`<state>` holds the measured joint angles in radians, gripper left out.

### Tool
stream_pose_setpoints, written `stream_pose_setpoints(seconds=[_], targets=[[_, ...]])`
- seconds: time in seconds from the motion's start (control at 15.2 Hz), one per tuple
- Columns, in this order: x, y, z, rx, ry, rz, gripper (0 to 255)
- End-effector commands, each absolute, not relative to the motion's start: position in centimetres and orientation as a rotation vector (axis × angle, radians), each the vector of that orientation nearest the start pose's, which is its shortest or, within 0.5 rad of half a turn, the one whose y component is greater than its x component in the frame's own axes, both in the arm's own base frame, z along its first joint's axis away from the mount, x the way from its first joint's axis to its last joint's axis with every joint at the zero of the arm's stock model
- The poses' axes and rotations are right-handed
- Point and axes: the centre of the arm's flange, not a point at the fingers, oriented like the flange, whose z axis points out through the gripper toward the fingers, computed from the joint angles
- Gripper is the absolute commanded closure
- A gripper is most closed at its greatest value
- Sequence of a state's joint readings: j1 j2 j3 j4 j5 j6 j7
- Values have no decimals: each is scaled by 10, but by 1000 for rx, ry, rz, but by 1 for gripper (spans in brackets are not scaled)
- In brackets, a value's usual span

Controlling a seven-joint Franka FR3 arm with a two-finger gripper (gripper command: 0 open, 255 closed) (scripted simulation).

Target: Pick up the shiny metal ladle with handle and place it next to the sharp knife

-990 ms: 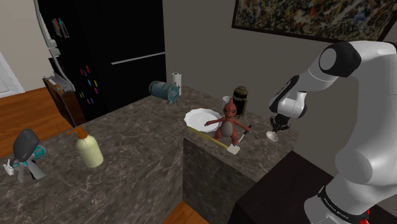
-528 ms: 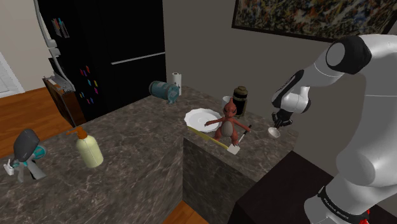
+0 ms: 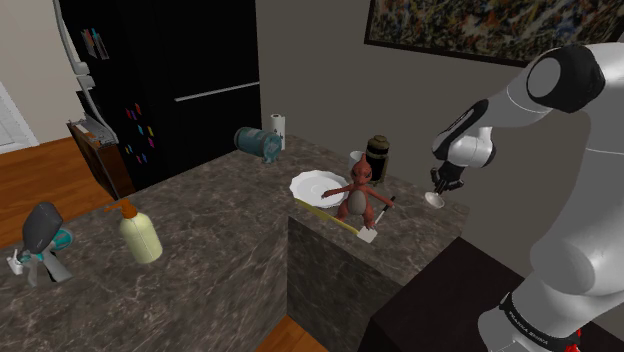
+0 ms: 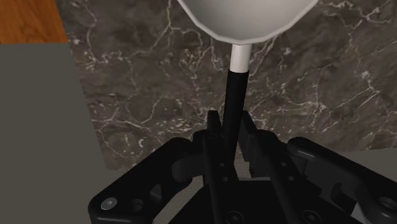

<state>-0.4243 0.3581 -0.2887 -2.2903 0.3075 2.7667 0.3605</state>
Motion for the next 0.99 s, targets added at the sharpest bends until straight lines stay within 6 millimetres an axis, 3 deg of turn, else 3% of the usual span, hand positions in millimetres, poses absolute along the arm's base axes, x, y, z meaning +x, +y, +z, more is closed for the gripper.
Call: stream_pose_setpoints(seconds=[0.0,0.07,0.92], targets=[[400,-366,224,-2462,1926,-230,255],[400,-366,228,-2462,1926,-230,255],[412,-195,228,-2462,1926,-230,255]])
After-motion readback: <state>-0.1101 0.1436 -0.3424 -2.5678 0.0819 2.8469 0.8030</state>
